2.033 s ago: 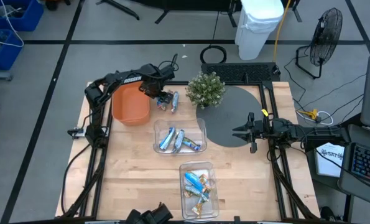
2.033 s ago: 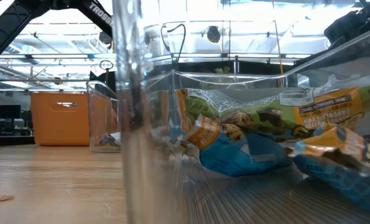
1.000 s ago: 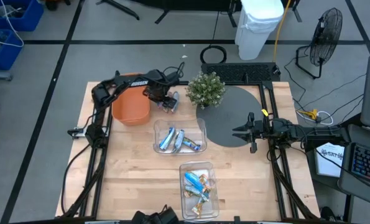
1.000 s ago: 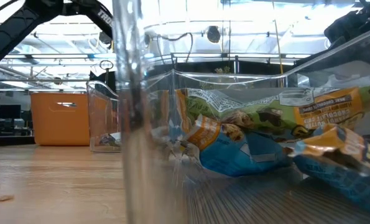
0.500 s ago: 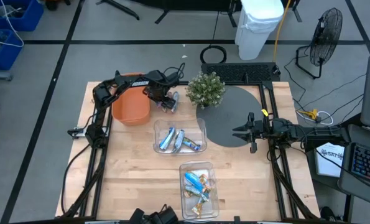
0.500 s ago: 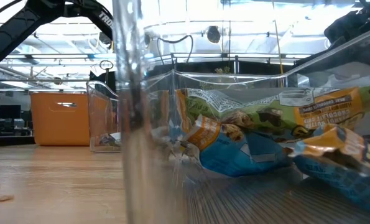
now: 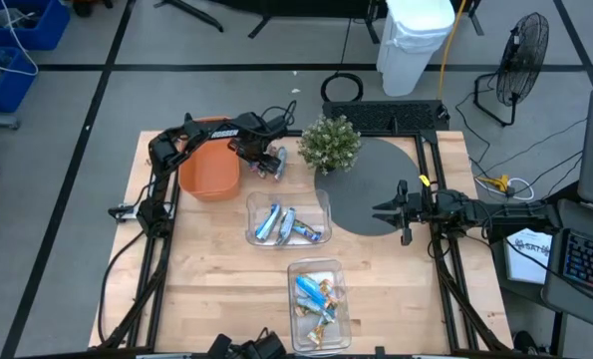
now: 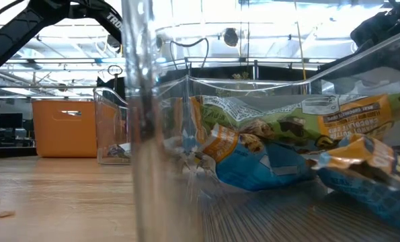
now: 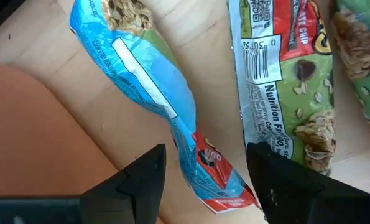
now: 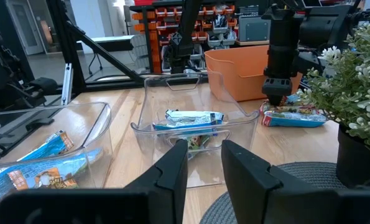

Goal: Pick and place Granola Bars by type
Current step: Put the red granola bar into the orange bin

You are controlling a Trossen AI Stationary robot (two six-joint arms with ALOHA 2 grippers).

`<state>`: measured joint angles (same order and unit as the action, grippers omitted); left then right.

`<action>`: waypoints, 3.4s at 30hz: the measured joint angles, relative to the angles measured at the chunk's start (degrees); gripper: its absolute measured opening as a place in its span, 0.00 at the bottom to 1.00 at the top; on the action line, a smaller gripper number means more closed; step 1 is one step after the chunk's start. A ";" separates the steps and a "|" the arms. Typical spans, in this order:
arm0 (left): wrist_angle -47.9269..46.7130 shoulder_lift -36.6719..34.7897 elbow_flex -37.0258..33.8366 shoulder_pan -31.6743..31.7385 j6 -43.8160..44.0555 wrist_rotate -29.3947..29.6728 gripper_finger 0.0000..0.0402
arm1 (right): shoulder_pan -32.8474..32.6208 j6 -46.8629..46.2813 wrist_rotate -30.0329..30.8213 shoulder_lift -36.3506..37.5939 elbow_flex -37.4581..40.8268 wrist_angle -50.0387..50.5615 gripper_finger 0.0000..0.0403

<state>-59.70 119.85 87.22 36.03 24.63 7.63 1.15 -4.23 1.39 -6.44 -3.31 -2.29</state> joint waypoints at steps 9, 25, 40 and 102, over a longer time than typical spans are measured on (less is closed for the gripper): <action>0.02 0.00 0.00 -0.11 -0.44 0.49 0.57 | 0.00 -0.01 0.00 -0.02 0.00 -0.01 0.22; -0.02 0.00 0.00 -2.23 -5.18 8.07 0.05 | 0.00 0.00 0.00 -0.02 -0.02 0.00 0.22; -0.15 -10.44 0.00 -10.57 -6.05 18.69 0.02 | -0.01 -0.01 0.00 -0.02 0.00 -0.01 0.22; 9.77 -72.24 -46.33 3.69 -0.30 3.02 0.01 | 0.00 -0.01 0.00 -0.02 -0.02 -0.02 0.22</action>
<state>-49.93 47.62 40.89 39.72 24.33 10.65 1.15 -4.24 1.39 -6.46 -3.33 -2.31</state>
